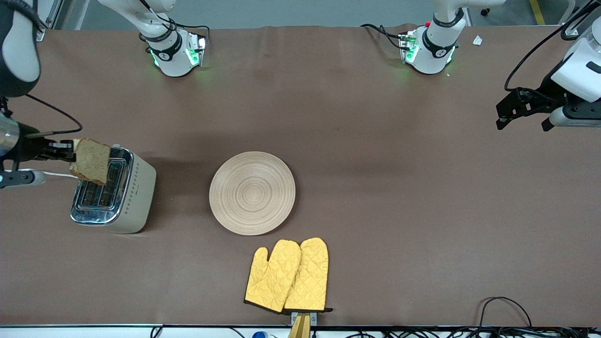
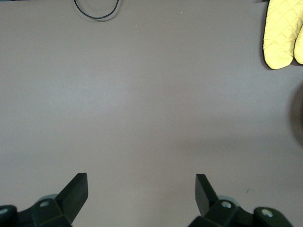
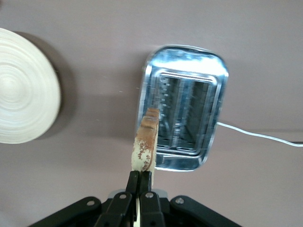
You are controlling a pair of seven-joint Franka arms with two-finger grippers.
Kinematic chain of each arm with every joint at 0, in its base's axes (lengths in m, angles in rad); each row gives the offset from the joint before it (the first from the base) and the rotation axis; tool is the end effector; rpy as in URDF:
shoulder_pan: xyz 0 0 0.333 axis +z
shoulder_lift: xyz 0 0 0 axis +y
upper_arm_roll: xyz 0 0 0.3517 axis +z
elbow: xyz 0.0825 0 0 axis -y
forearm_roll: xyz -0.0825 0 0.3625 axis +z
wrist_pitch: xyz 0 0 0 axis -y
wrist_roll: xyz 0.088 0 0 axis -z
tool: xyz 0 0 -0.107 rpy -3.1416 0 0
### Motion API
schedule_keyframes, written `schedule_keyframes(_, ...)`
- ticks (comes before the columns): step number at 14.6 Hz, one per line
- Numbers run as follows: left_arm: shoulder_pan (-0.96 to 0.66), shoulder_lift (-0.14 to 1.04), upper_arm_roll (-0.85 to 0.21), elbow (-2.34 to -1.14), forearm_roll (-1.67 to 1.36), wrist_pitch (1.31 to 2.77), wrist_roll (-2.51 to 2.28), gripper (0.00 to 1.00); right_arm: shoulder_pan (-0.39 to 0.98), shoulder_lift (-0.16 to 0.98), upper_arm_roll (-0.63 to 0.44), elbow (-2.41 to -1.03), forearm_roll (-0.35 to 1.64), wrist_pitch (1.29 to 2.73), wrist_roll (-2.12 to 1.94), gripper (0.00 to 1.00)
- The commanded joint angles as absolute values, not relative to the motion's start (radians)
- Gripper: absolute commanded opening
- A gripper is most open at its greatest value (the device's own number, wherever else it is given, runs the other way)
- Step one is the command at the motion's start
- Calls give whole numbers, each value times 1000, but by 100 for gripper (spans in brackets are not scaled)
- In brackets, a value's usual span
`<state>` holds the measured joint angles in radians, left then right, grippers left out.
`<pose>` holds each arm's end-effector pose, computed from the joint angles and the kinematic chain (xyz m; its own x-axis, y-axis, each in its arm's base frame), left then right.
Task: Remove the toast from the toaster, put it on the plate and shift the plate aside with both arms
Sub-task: 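Grasp the toast with the right gripper and lift it out, then carry the toast with the right gripper and lower it onto the plate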
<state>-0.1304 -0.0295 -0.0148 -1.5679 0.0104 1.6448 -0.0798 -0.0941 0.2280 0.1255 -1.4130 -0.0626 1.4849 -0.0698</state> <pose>0.5251 -0.0759 0.6841 0.9921 -0.0653 0.1067 -0.0655 -0.9979 -0.0023 0.5973 0.0023 0.5954 0.9831 0.0964 -0.1557 0.1013 -0.9946 0.0234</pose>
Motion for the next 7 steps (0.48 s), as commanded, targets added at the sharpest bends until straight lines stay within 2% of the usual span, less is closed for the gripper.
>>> schedule_keyframes(1, -126, -17, -18, -1540, 11, 1628, -66, 100, 0, 215, 124, -1417, -64, 1477, 50, 0)
schedule_keyframes(4, -126, -17, -18, -1542, 11, 1628, -66, 100, 116, 224, 121, -1419, -49, 1503, 193, 0)
schedule_keyframes(7, -127, -15, -18, -1542, 11, 1628, -66, 100, 205, 253, 121, -1439, 23, 1601, 319, 0)
